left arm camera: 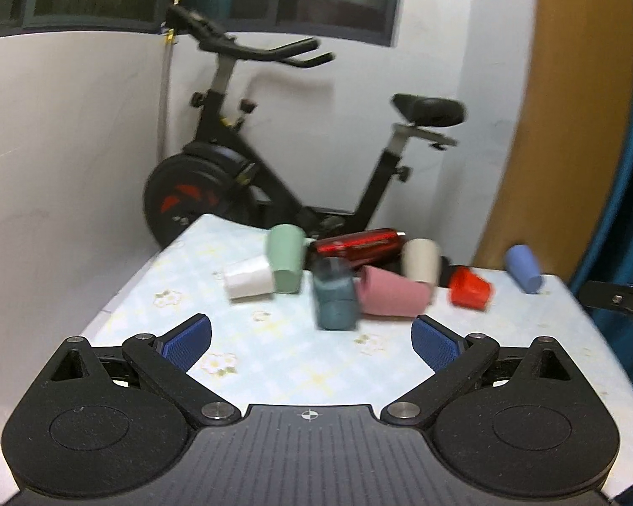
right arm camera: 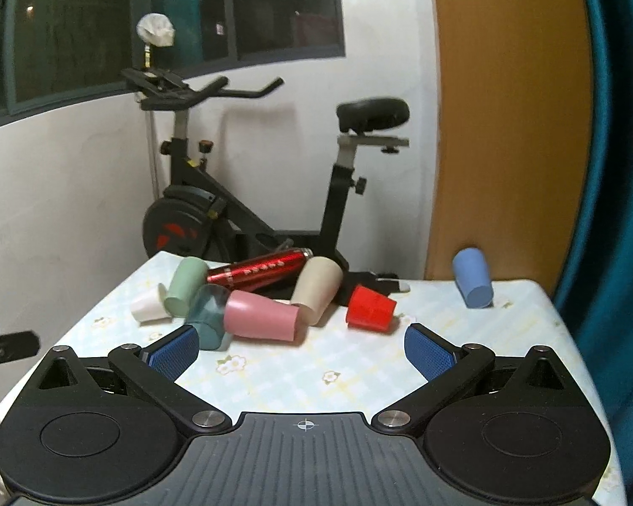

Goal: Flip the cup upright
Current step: 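Move the left tool toward the white plastic cup lying on its side, then close the left tool on the white cup and lift it, then carry the white cup in the left tool toward the right tool, then grasp the white cup with the right tool while the left tool releases it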

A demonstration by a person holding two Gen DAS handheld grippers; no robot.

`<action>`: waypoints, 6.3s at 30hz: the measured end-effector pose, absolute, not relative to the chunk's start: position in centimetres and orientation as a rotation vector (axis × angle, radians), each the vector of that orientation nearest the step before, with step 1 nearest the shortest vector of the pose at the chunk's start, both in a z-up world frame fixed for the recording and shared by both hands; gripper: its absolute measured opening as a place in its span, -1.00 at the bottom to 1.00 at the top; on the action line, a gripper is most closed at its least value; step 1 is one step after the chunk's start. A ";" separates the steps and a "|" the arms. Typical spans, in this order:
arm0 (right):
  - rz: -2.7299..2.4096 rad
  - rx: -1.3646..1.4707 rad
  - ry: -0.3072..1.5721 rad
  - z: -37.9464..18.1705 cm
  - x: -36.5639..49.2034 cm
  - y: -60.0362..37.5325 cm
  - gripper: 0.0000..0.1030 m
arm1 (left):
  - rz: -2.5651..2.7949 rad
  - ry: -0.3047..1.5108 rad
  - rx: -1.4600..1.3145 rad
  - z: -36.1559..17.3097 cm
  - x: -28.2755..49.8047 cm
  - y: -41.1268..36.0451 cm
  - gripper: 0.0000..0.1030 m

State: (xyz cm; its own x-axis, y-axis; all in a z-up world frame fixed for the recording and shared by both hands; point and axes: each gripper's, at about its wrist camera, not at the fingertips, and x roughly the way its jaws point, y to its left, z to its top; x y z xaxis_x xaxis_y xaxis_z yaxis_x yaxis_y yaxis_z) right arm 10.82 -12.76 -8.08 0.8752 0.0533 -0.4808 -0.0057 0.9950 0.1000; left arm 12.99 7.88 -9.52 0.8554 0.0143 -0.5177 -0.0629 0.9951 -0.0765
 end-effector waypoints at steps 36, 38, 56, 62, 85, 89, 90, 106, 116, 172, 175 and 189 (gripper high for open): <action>-0.063 0.271 0.830 -20.9 31.2 -15.6 0.99 | -0.089 0.729 -0.182 -21.0 39.9 19.6 0.60; -0.067 0.272 0.836 -21.0 31.3 -15.7 0.99 | -0.117 0.750 -0.214 -21.2 39.7 19.8 0.59; -0.033 0.283 0.871 -21.6 30.5 -15.5 0.99 | -0.258 0.721 0.020 -19.4 39.1 16.2 0.72; -0.036 0.289 0.875 -21.6 30.3 -15.9 0.99 | -0.276 0.795 0.057 -21.1 39.5 16.3 0.72; -0.028 0.355 0.931 -22.7 30.2 -16.5 0.99 | -0.260 0.816 0.180 -22.0 39.7 14.9 0.54; -0.024 0.370 0.927 -22.6 30.0 -16.6 0.99 | -0.257 0.832 0.244 -21.8 37.6 13.9 0.53; -0.021 0.373 0.928 -22.6 29.9 -16.6 0.99 | -0.247 0.839 0.259 -21.8 37.1 13.7 0.53; -0.023 0.392 0.944 -22.6 28.8 -16.9 0.99 | -0.271 0.856 0.080 -21.0 36.6 16.8 0.71; -0.017 0.399 0.951 -22.8 29.0 -16.6 0.99 | -0.240 0.862 0.181 -22.6 37.6 16.2 0.27; -0.004 0.402 0.927 -23.3 15.7 -27.1 1.00 | -0.389 0.984 0.019 -23.6 26.2 -13.2 0.27; 0.014 0.405 0.927 -23.1 15.6 -26.5 0.99 | -0.420 0.971 -0.034 -22.5 25.4 -12.1 0.35; 0.089 0.441 0.954 -22.1 17.2 -24.0 0.99 | -0.160 0.723 -0.023 -16.7 19.7 -1.0 0.37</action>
